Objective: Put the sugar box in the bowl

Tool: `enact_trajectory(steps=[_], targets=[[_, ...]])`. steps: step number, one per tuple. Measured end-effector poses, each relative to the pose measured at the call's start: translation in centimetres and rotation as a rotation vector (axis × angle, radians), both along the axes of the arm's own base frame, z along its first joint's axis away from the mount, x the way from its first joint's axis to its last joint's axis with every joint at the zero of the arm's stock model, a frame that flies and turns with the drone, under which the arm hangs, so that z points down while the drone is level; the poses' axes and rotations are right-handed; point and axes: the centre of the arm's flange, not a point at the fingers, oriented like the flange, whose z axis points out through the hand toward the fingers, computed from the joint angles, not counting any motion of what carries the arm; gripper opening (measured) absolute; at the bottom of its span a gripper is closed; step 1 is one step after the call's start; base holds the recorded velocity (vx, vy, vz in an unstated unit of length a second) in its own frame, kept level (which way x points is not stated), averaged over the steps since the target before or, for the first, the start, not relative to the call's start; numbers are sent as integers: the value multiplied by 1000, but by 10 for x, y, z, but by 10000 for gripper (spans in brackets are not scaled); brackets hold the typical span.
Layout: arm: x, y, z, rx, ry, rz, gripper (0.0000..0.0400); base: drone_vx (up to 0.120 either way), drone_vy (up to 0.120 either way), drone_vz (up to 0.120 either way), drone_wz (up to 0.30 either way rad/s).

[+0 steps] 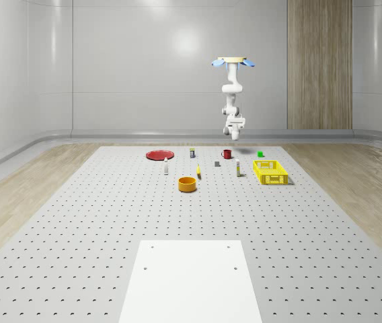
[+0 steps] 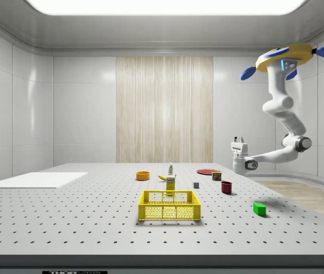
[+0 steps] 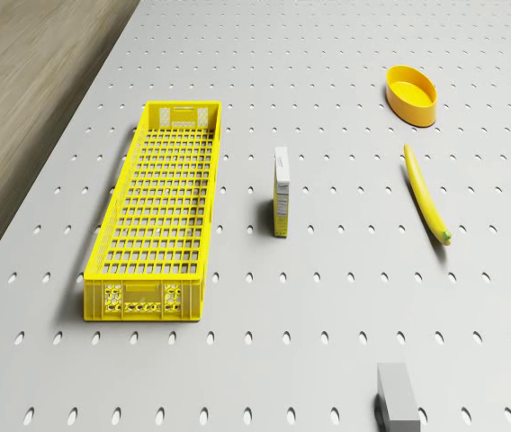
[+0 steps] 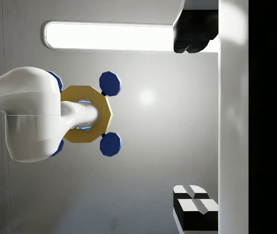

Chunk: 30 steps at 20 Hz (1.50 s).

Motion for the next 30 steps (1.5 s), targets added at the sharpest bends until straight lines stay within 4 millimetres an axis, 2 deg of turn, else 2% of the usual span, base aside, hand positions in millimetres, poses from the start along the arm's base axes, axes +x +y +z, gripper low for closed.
enact_trajectory(steps=[10,13,16,20,22,24,27,30], targets=[[-1,15,-2,-148,-7,-4,400,120,0,0,0],[-1,26,-5,-268,-9,-7,400,120,0,0,0],[-1,44,-12,-461,-11,-12,400,120,0,0,0],[0,76,-40,-891,-12,-24,400,120,0,-20,0],[1,90,-67,-1191,-11,-32,400,120,0,-120,0],[2,95,-100,-1531,-10,-42,400,120,0,-120,0],[3,83,-148,-2036,-6,-58,400,120,0,-120,0],[4,57,-178,-2439,-3,-70,400,120,0,-120,0]])
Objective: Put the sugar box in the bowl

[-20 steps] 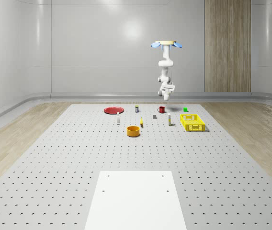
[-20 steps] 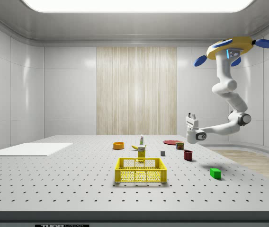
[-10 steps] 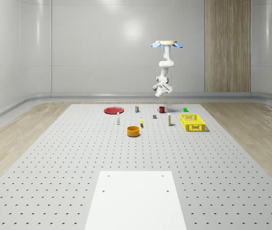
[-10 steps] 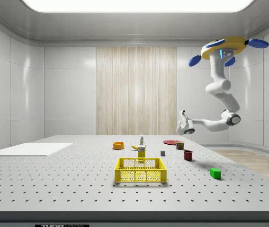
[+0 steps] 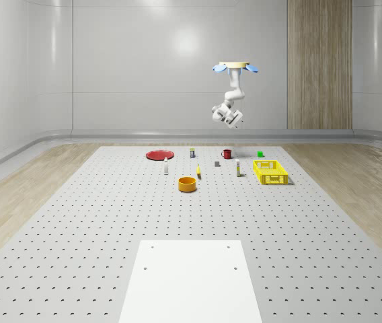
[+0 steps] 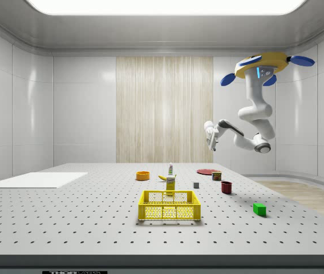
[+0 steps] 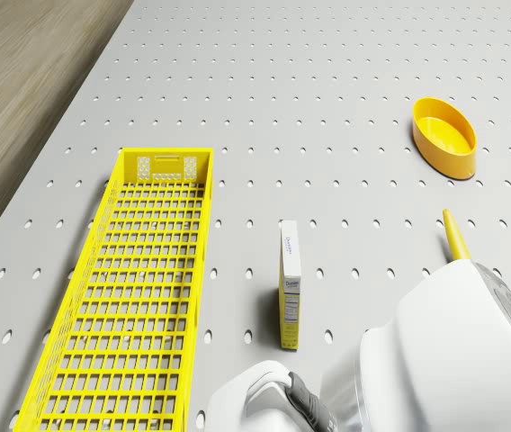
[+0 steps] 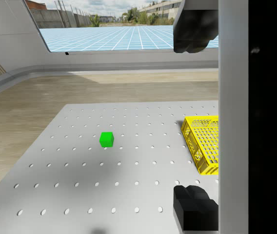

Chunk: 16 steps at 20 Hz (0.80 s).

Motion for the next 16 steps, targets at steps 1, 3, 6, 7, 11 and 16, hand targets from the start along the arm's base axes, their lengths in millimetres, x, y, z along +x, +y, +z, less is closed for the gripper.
enact_trajectory(steps=[1,3,6,7,11,16], targets=[[0,-8,-6,-104,1,-4,400,120,0,-120,0],[0,-23,-14,-269,2,-9,400,120,0,-120,0],[0,-38,-19,-434,5,-14,400,120,0,-120,0],[0,-42,-20,-472,6,-15,400,120,0,-120,0],[0,-51,-22,-572,9,-17,400,120,0,-120,0],[0,-57,-22,-629,10,-18,400,120,-72,-120,0]])
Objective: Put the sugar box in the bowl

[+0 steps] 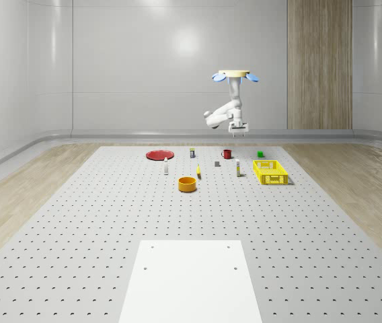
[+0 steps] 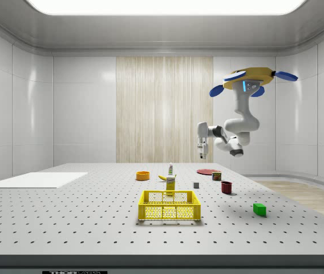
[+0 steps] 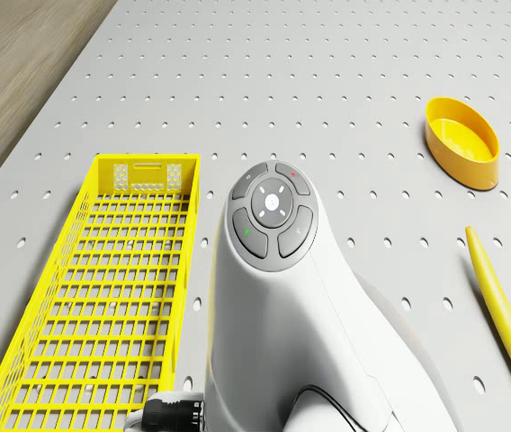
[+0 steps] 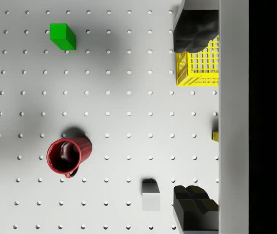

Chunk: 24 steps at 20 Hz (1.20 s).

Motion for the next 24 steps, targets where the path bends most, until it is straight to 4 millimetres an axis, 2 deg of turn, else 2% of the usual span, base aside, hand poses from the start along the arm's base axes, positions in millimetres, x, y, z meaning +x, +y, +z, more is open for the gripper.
enact_trajectory(steps=[6,15,19,24], targets=[[0,-2,0,-25,1,-1,400,120,-73,-113,0],[0,-4,0,-36,1,-1,400,120,0,0,0],[0,-4,0,-37,2,-1,400,120,-90,0,0],[0,-4,0,-38,2,-1,400,120,0,-112,0]])
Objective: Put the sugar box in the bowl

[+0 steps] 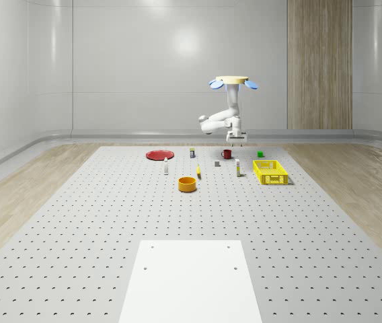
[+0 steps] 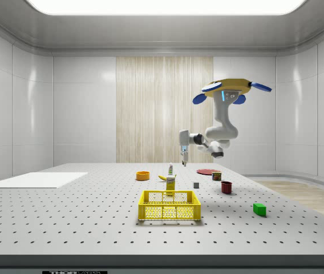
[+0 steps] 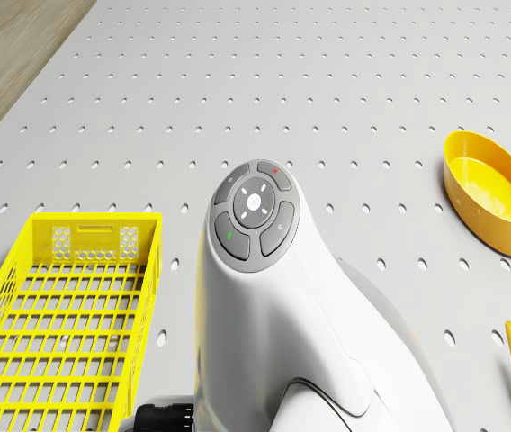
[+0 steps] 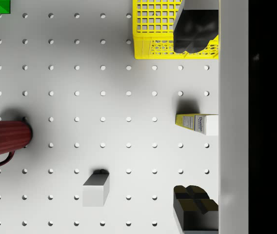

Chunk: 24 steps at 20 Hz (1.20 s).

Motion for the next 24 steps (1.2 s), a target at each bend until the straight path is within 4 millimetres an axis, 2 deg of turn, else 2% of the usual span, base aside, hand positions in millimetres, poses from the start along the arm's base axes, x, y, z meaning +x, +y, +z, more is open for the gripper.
enact_trajectory(steps=[5,8,15,21,24], targets=[[0,0,0,0,0,0,400,120,0,-120,0],[0,0,0,0,0,0,400,120,-80,-107,0],[0,0,0,0,0,0,400,120,0,0,0],[0,0,0,0,0,0,400,13,0,-120,0],[0,0,0,0,0,0,400,80,0,-13,0]])
